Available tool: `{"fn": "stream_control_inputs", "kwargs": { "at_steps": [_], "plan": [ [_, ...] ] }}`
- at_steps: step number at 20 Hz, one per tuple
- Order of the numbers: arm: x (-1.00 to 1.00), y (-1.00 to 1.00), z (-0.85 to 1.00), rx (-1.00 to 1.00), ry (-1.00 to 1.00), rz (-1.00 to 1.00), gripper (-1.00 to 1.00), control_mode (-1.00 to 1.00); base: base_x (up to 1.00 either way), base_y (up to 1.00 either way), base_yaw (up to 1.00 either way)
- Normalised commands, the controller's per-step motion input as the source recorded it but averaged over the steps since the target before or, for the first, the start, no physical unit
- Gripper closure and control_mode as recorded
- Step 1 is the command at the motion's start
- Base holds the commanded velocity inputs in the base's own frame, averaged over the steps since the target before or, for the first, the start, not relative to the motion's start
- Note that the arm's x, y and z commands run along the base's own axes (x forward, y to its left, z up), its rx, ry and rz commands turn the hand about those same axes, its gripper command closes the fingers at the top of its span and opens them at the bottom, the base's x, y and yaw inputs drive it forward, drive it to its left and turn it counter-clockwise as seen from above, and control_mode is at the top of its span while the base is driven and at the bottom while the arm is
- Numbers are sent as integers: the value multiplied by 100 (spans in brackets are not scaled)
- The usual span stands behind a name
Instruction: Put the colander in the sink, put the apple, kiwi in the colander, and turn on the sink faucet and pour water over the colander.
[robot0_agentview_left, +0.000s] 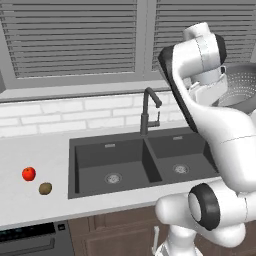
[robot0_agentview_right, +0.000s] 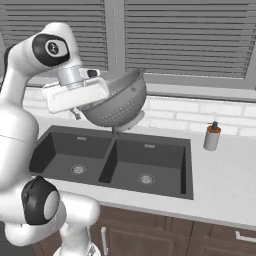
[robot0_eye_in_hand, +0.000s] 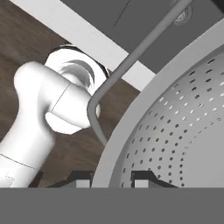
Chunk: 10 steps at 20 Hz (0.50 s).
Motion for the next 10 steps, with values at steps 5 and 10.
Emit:
{"fn": "stream_control_inputs", "kwargs": {
  "at_steps": [5,10],
  "plan": [
    [-6,79,0,11,0,22,100,-100,0,0,0],
    [0,84,0,14,0,20,100,-100,0,0,0]
  ]
}}
